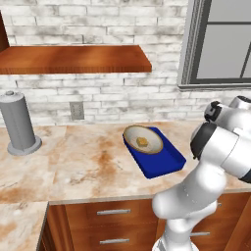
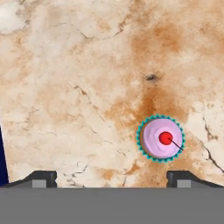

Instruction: Place the bowl with cake and the cupcake onto the tray.

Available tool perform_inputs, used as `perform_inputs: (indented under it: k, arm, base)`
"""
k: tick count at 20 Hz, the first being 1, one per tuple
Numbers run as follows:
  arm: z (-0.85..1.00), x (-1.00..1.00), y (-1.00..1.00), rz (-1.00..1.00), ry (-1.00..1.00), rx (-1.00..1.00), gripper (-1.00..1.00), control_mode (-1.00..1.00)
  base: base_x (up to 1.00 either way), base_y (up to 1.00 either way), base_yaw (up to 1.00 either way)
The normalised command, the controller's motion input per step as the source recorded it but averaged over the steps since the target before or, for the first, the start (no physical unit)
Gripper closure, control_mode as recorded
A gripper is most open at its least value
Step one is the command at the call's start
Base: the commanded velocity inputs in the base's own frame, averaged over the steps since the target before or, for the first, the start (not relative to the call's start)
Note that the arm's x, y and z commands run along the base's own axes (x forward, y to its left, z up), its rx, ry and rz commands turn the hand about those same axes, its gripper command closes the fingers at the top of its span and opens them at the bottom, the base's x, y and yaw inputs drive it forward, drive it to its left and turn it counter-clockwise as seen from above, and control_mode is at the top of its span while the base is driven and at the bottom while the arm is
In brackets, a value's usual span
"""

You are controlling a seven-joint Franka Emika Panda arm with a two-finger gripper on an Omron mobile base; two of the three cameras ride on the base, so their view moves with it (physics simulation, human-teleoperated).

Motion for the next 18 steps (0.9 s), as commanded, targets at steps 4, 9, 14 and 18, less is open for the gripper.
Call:
perform_inputs:
  k: [4, 9, 14, 18]
  arm:
    - [-0.09, 0.10, -0.53, 0.00, 0.03, 0.00, -1.00, -1.00]
    - [-0.12, -0.04, -0.33, 0.00, 0.00, 0.00, -1.00, -1.00]
    - [-0.30, 0.00, 0.00, 0.03, 0.00, 0.00, -1.00, -1.00]
    - [-0.28, -0.04, 0.00, 0.04, 0.00, 0.00, -1.00, -1.00]
  base:
    - [0.00, 0.00, 0.00]
    - [0.00, 0.00, 0.00]
    - [0.00, 0.00, 0.00]
    - [0.00, 0.00, 0.00]
